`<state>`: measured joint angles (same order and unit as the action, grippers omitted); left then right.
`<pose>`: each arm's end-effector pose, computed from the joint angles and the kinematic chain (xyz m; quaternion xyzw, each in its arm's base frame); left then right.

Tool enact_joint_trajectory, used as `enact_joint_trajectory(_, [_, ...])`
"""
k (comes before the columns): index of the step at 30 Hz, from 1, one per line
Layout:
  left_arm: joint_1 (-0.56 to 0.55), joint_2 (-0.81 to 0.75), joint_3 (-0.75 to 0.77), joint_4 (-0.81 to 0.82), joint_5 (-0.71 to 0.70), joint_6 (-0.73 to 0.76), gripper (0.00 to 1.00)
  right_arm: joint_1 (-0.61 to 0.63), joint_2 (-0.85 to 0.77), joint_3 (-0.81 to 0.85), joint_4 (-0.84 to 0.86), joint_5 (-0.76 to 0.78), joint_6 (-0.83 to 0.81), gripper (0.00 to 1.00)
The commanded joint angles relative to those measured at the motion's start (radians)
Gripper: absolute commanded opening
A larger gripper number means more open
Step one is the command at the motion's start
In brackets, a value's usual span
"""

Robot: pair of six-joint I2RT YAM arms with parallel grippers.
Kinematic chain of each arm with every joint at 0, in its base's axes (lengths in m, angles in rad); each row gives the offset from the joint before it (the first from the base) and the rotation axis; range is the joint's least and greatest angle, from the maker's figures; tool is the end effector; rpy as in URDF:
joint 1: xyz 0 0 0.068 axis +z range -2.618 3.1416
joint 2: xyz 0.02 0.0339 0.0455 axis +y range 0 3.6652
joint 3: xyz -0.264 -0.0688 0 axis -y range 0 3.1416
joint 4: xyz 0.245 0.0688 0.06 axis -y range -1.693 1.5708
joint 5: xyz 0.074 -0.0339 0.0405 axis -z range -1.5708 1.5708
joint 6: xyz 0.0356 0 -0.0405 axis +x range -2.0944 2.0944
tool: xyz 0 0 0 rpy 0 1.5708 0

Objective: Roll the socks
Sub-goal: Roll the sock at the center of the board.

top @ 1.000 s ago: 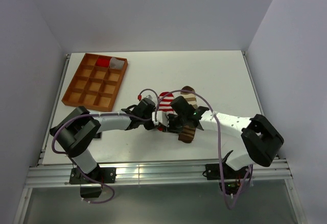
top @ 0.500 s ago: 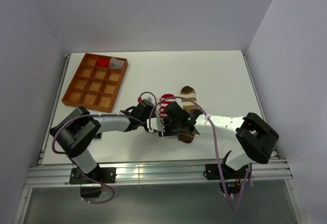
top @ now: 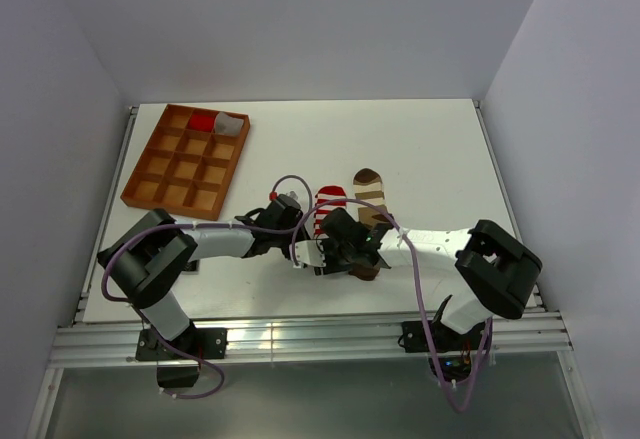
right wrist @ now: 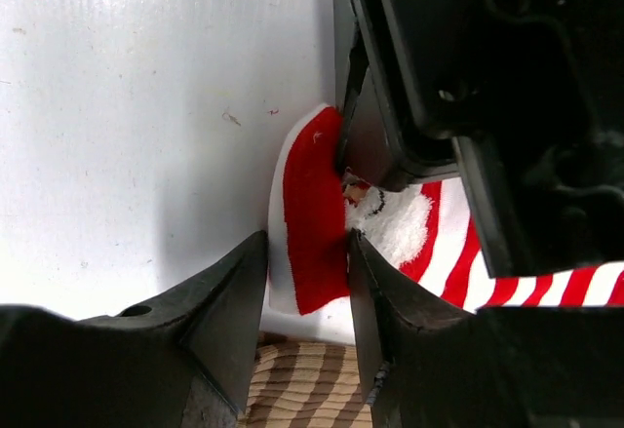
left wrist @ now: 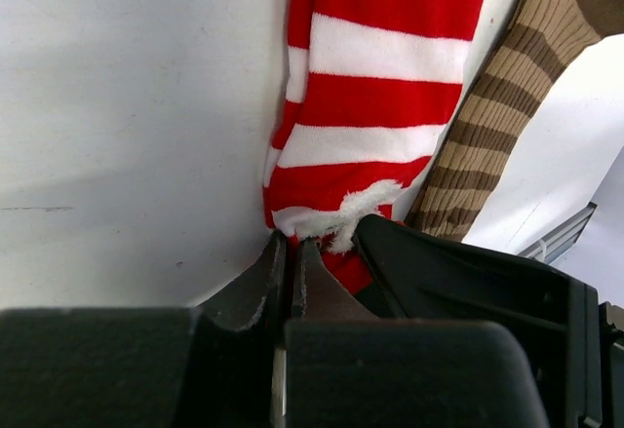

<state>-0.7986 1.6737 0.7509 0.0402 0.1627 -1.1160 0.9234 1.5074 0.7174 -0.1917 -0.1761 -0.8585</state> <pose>0.2137 -0.2276 0.1327 -0.1212 0.9308 -0.3190 0.1310 0.1632 0.2262 0.1545 -0.7573 0.5794 0.0935 0.2863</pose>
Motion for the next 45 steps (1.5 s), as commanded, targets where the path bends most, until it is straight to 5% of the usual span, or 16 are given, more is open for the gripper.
enact_joint_trajectory(1, [0.004,0.047,-0.031,-0.165,-0.022,0.036,0.0,0.006,-0.018,-0.009,-0.026,0.015,-0.01,0.46])
enact_joint_trajectory(6, [0.004,0.044,-0.031,-0.157,-0.012,0.031,0.01,0.006,-0.004,-0.016,-0.008,0.026,-0.004,0.44])
enact_joint_trajectory(8, [0.004,0.04,-0.036,-0.151,-0.009,0.024,0.0,0.005,0.002,-0.013,-0.003,0.027,0.006,0.33])
enact_joint_trajectory(12, [0.004,0.026,-0.044,-0.132,-0.012,0.001,0.14,0.002,-0.009,-0.013,-0.021,0.003,0.027,0.13])
enact_joint_trajectory(15, [0.002,-0.003,-0.058,-0.112,-0.029,-0.033,0.26,-0.023,-0.019,-0.01,-0.037,-0.046,0.036,0.08])
enact_joint_trajectory(21, [0.004,-0.061,-0.087,-0.089,-0.077,-0.073,0.45,-0.096,-0.027,0.016,-0.083,-0.146,0.03,0.05])
enact_joint_trajectory(33, [0.079,-0.046,-0.067,0.058,-0.066,0.028,0.65,-0.193,0.023,0.129,-0.27,-0.322,-0.028,0.04])
enact_joint_trajectory(45, [0.183,0.219,0.218,0.066,-0.006,0.32,0.64,-0.204,0.034,0.126,-0.265,-0.303,-0.03,0.04])
